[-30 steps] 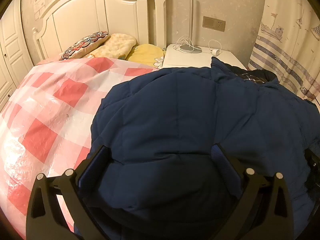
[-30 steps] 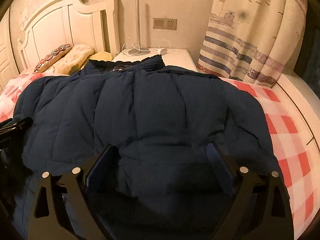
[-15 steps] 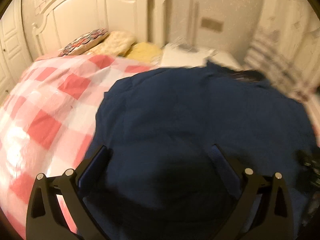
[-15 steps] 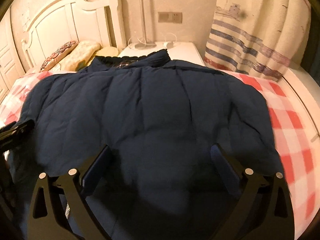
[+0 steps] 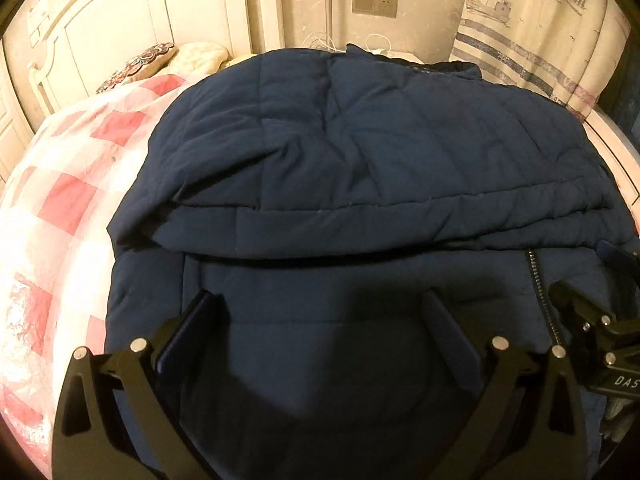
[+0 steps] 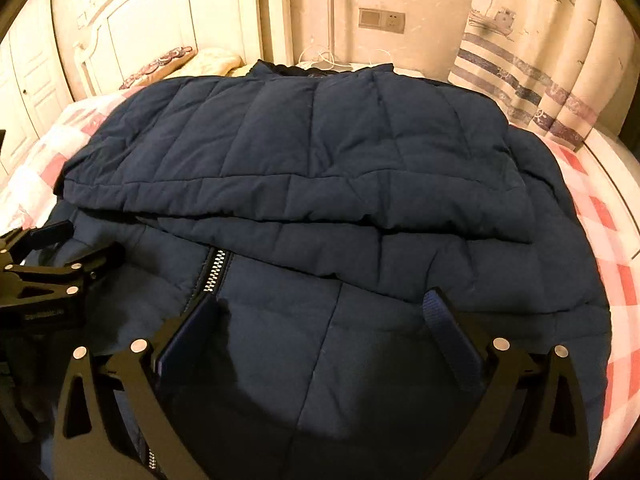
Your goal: Fold large clothes
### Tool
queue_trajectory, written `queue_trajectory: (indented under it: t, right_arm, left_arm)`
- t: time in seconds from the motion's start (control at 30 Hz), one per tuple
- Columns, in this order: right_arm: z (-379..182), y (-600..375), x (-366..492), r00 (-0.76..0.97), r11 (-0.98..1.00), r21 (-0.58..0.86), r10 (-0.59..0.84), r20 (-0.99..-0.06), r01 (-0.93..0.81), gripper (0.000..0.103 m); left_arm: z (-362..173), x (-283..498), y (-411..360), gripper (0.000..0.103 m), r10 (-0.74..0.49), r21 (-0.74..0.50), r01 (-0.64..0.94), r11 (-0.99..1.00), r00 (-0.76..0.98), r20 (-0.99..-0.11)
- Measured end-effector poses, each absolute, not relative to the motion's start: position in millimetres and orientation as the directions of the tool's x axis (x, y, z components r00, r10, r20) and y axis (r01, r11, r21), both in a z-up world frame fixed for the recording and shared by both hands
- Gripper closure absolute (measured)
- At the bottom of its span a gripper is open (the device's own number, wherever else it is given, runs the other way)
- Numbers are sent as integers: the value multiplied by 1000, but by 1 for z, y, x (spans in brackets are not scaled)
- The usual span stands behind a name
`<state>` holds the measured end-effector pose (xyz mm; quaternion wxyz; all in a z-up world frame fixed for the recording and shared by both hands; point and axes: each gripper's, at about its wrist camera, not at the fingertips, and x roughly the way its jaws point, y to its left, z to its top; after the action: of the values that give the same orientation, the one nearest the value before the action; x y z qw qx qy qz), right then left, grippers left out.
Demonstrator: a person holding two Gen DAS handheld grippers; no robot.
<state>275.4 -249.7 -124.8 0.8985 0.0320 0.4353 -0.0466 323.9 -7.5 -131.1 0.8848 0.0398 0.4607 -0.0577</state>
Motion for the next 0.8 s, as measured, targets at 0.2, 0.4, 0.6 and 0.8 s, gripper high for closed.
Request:
queue_trajectory:
  t: [0.2, 0.4, 0.6, 0.8]
  right_arm:
    - [-100, -265, 224, 652, 984, -7, -124, -748, 180, 5]
    - [-123, -300, 210, 566, 967, 32, -122, -815, 254, 5]
    - [-113, -261, 181, 622, 990, 67, -23, -782, 121, 5]
    - [-125, -232, 175, 574, 998, -54, -68, -816, 41, 5]
  left_arm:
    - [-118, 289, 15, 2, -91, -31, 110, 993, 599, -795]
    - [-125, 283, 25, 2, -91, -48, 91, 995, 563, -821]
    - [-106, 245, 4, 2, -131, -53, 142, 988, 630, -765]
    - [-129, 236, -33, 2, -77, 100, 261, 960, 591, -803]
